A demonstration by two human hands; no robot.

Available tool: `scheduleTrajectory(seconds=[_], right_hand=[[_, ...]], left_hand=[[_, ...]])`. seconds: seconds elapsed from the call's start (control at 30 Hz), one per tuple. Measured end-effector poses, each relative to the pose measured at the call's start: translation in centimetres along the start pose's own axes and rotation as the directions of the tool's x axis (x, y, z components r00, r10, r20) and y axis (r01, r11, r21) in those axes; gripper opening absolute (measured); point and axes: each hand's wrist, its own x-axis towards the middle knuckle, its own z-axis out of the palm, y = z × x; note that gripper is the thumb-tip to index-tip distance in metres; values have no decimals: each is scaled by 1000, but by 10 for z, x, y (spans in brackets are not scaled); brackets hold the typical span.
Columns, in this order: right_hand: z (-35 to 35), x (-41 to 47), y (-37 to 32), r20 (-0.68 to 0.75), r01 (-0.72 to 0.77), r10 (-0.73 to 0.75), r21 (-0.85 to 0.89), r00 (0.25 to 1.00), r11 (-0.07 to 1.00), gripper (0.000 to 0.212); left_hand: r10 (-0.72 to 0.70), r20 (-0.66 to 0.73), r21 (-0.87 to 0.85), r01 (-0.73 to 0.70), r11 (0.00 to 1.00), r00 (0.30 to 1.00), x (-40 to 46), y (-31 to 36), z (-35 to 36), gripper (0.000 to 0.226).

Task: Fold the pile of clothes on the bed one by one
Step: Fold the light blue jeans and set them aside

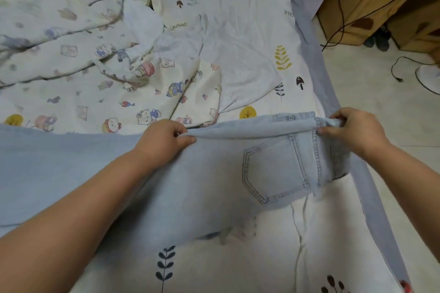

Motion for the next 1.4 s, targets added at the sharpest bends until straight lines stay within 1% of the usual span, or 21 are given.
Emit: scheduleTrajectory(seconds=[0.1,0.17,0.23,0.3,0.37,0.4,0.47,0.5,0.53,0.57,0.6,0.67,0.73,0.83,0.93,1.0,1.03,1.1,1.17,1.27,1.4], right_hand=[[25,22,-4,72,-99,92,95,993,991,63],[43,29,-2,163,-171,141,192,977,966,75],[55,31,7,221,-236,189,209,957,949,64],[58,32,17,238,-300,248,218,939,929,41],[56,33,24,248,-324,267,228,931,918,22],[55,36,27,199,-301,258,231,945,925,23],[52,41,26,1,-221,229,261,973,940,31],[53,43,22,-80,-188,219,288,972,939,27],[55,44,17,-102,-186,226,303,969,935,22],[59,45,13,-71,-218,247,285,966,934,27],[64,46,12,3,-278,285,233,959,932,39],[72,46,15,135,-361,347,99,928,927,58],[75,44,22,170,-402,393,17,904,916,69],[74,38,30,174,-428,433,-68,884,901,75],[72,28,33,187,-392,402,-89,897,916,63],[69,20,36,127,-346,347,-30,929,938,42],[65,15,37,77,-330,329,7,941,944,36],[54,2,35,23,-301,300,76,954,951,35],[42,-12,31,22,-284,284,144,959,948,26],[18,-42,31,-3,-264,269,182,963,947,21],[-7,-104,49,6,-287,295,254,956,924,24]], left_hand=[[-58,-37,127,63,990,998,16,-13,15,19],[-115,37,250,102,963,993,14,-24,26,19],[-143,138,371,83,925,980,5,-34,31,12],[-148,165,442,61,895,975,-4,-43,28,14],[-124,74,406,83,910,990,-7,-47,19,12],[-96,6,360,87,929,995,-6,-48,13,8],[-19,-168,308,71,949,986,6,-47,7,21],[15,-249,296,62,953,968,14,-48,6,23],[34,-303,298,61,953,952,23,-49,6,19],[28,-316,315,76,946,948,31,-48,8,14],[7,-279,356,97,929,960,36,-48,12,16],[-21,-126,513,83,855,992,42,-50,26,29],[-2,-64,604,41,796,998,43,-50,34,34],[29,-41,517,-4,856,999,47,-50,35,38],[-8,17,444,0,896,1000,50,-49,32,38],[-8,50,439,-14,899,999,50,-47,29,33],[9,52,427,-30,904,999,50,-47,27,30],[52,21,385,-56,921,998,48,-46,19,23],[101,11,352,-99,931,995,46,-45,10,22],[163,70,355,-178,918,984,41,-43,-8,25],[247,199,339,-303,891,948,34,-42,-30,20]])
